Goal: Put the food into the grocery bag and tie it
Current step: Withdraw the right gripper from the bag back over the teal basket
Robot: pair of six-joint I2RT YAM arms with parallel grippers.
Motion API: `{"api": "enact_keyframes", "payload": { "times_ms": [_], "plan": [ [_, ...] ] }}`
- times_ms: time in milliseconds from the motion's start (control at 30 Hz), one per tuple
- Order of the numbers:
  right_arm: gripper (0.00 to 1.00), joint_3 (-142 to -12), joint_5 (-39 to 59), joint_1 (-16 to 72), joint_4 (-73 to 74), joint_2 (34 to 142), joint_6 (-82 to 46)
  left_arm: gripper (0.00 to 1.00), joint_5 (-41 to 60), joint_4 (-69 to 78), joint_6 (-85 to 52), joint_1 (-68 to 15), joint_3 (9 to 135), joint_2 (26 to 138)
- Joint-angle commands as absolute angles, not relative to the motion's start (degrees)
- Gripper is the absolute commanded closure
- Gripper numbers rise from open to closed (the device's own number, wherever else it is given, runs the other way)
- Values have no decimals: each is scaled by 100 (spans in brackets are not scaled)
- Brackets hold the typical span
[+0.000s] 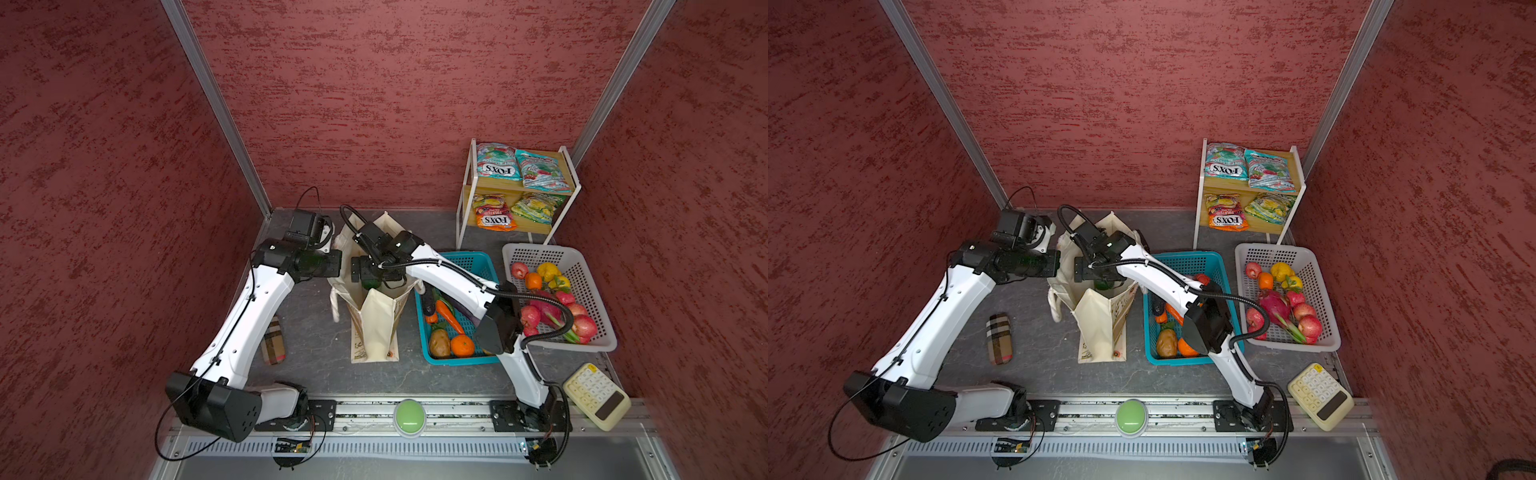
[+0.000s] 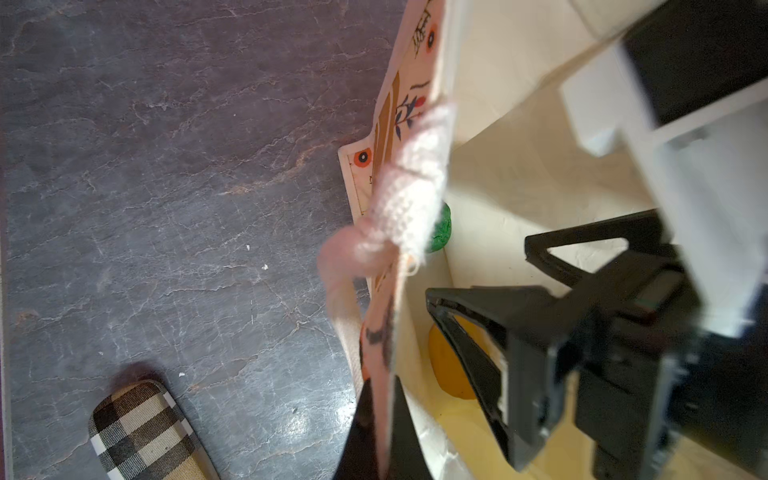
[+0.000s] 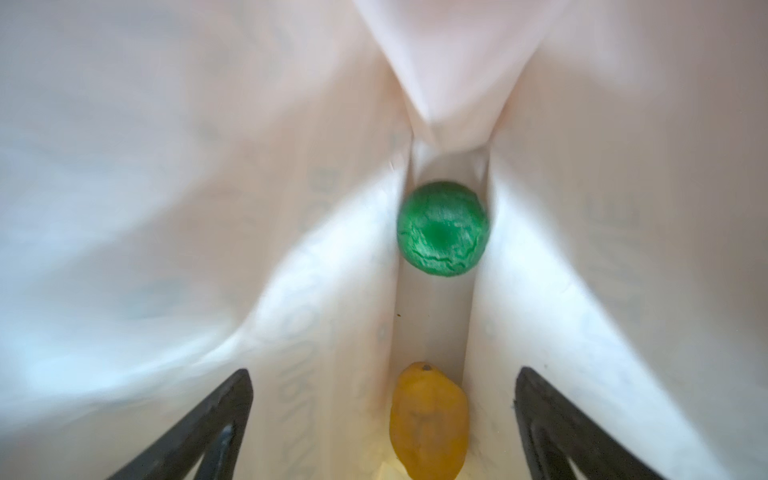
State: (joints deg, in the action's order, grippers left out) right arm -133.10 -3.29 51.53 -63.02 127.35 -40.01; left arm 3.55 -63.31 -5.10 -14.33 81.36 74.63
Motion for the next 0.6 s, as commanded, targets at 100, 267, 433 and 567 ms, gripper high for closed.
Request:
{"api": "enact_keyframes", "payload": {
  "times_ms": [100, 267, 433, 567],
  "plan": [
    [1, -14164, -1117, 5142, -6746, 12117, -3894, 100, 400, -6288, -430, -1459, 8095, 7357],
    [1, -14356, -1686, 5142, -6703, 11551, -3758, 100, 417, -6292, -431, -1459, 8084, 7365],
    [1, -14267, -2473, 5142, -6599, 10869, -3464, 100, 417, -6293, -437, -1459, 8086, 7376],
    [1, -13562, -3559, 5142, -6498, 10214, -3447, 100, 413, -6288, -446, -1459, 8084, 7374]
  ]
}}
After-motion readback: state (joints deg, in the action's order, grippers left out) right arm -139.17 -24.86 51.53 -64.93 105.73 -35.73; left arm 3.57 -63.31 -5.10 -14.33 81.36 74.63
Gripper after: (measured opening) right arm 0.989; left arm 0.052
